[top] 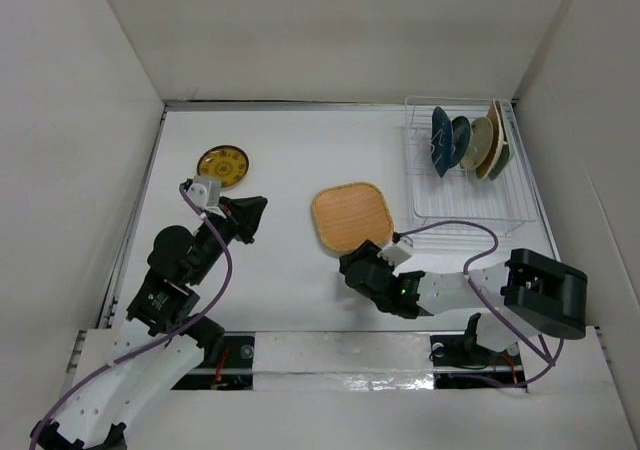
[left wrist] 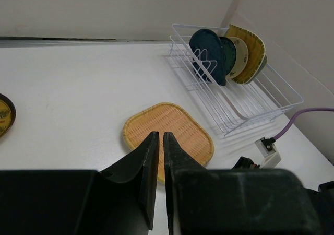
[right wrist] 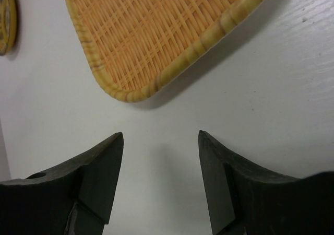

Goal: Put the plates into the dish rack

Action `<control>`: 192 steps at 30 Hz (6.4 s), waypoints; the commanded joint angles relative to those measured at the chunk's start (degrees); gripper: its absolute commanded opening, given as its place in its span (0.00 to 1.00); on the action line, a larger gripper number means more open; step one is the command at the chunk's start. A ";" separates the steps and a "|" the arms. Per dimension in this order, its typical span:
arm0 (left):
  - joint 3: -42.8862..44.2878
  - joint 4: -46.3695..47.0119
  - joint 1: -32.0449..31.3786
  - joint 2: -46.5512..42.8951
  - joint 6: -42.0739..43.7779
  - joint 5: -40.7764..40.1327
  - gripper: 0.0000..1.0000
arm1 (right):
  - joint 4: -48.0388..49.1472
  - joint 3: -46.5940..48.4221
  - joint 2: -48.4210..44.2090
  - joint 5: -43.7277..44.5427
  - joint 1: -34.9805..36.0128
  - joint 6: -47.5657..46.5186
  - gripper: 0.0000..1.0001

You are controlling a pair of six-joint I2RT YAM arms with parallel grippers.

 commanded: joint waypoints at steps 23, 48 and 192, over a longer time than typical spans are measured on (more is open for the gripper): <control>0.51 3.20 0.31 -0.61 -0.03 0.82 0.08 | 7.43 4.88 17.28 0.38 -11.90 18.41 0.56; 0.42 3.73 0.31 -0.96 -0.20 1.52 0.06 | 9.28 4.79 6.66 4.33 -6.63 -4.15 0.00; 1.04 2.14 0.31 -8.07 0.85 -7.54 0.00 | 3.94 72.69 43.62 -37.77 -21.32 -36.38 0.17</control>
